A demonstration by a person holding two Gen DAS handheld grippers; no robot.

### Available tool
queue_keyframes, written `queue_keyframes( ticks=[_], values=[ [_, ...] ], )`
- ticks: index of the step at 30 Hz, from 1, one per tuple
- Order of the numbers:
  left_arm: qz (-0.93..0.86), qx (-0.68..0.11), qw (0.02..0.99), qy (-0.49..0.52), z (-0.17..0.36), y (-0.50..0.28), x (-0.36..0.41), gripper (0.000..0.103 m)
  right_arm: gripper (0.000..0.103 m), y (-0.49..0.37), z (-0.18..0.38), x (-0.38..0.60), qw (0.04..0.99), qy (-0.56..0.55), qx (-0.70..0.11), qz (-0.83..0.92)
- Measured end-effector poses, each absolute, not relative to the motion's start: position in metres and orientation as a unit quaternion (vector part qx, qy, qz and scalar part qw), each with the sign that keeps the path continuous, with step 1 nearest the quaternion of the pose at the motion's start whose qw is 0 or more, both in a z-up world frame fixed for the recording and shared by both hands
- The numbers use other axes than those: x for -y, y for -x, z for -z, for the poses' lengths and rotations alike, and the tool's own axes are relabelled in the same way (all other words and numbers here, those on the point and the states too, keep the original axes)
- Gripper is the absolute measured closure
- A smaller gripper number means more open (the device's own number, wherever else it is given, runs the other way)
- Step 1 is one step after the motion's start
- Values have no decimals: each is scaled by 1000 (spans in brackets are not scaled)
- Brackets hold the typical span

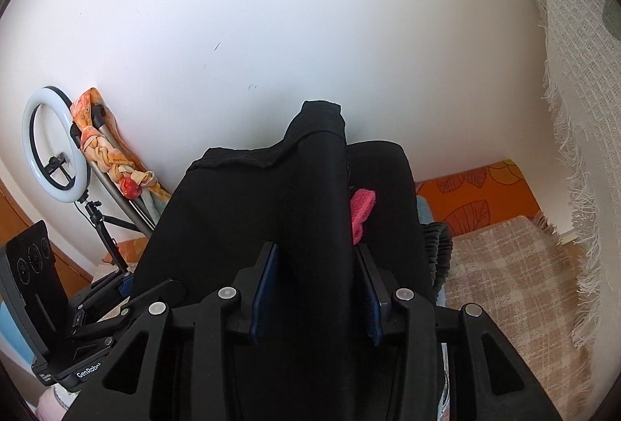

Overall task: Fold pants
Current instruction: 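Lower the trousers onto the clothes stack and open both tools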

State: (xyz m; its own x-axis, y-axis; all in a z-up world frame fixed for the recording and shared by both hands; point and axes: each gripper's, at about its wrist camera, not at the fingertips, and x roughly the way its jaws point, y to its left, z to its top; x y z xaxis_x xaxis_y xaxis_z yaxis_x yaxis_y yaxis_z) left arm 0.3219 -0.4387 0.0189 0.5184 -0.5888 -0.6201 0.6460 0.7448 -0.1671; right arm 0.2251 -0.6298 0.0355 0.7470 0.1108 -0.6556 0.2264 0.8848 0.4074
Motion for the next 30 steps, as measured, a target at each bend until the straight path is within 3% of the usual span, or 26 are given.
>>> queue_keyframes(
  ticks=[3,14,19,30],
  values=[
    [349,-338,873,-46,-21,-322,431,58,52,-220,-39,634,906,-231,-350,65],
    [332,-334,879,-78,-32,-293,403,55,46,-191,-61,628,903,-219,-345,133],
    [330,-336,878,-84,-40,-273,387,55,29,-165,-71,609,904,-213,-342,141],
    [343,-313,881,-93,-73,-207,358,55,17,-100,-85,553,912,-189,-333,148]
  ],
)
